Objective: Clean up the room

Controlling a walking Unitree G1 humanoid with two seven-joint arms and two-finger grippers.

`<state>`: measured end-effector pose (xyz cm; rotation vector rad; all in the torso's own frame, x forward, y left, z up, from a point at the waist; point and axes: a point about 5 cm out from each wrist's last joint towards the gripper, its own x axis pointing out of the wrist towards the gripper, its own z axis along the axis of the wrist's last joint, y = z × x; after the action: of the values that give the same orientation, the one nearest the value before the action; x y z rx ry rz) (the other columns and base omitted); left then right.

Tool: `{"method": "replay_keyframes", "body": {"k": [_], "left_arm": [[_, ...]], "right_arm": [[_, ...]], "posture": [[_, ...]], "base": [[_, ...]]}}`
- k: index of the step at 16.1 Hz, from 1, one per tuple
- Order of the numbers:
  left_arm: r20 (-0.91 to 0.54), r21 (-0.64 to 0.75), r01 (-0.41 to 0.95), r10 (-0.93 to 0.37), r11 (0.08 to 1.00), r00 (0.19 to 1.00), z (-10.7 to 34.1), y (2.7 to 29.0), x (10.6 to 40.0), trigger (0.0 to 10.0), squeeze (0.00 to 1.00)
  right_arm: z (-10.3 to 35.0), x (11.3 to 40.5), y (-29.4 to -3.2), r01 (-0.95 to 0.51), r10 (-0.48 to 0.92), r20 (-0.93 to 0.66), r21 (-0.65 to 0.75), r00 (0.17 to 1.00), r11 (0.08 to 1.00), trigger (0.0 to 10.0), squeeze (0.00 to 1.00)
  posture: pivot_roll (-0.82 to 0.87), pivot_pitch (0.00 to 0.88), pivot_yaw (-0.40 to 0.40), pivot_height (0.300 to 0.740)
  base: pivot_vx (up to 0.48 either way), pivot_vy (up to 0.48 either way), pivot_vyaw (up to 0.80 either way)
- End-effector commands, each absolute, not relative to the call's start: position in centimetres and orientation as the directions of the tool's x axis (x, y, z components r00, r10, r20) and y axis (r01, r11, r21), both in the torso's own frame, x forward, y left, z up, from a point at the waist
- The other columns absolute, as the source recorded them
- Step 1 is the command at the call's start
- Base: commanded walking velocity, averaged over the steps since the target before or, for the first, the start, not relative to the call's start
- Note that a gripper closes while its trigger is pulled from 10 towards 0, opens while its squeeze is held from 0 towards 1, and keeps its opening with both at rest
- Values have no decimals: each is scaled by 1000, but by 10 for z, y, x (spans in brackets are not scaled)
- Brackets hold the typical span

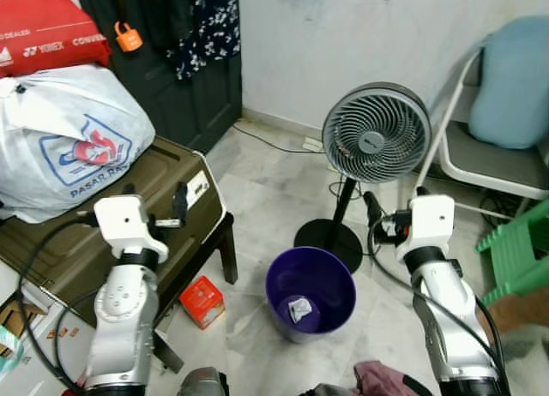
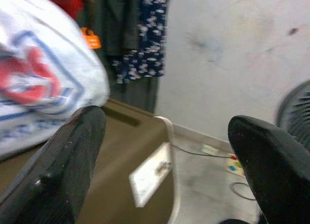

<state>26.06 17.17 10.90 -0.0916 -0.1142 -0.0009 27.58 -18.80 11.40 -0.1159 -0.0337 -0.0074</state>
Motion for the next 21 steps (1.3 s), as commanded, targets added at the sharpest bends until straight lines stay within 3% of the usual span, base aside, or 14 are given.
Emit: {"method": "replay_keyframes", "body": {"k": [1,5,9,21], "left_arm": [[120,-86,31,-21,996,993,110,165,261,10000,0],[85,-105,46,-37,993,996,103,158,259,10000,0],[111,-118,59,-46,991,993,107,155,261,10000,0],[107,-71,-26,34,997,994,108,167,257,10000,0]], "right_arm": [[127,282,-187,38,-33,71,-83,997,996,10000,0],[123,283,-162,-50,66,87,-175,994,983,10000,0],[128,294,-156,-64,88,85,-249,993,966,10000,0],[122,304,-137,-124,146,75,-243,986,962,10000,0]], "posture": [[-26,0,17,740],[-36,0,21,740],[-12,0,3,740],[33,0,-20,740]], "base": [[0,0,0],[0,0,0],[0,0,800],[0,0,800]]}}
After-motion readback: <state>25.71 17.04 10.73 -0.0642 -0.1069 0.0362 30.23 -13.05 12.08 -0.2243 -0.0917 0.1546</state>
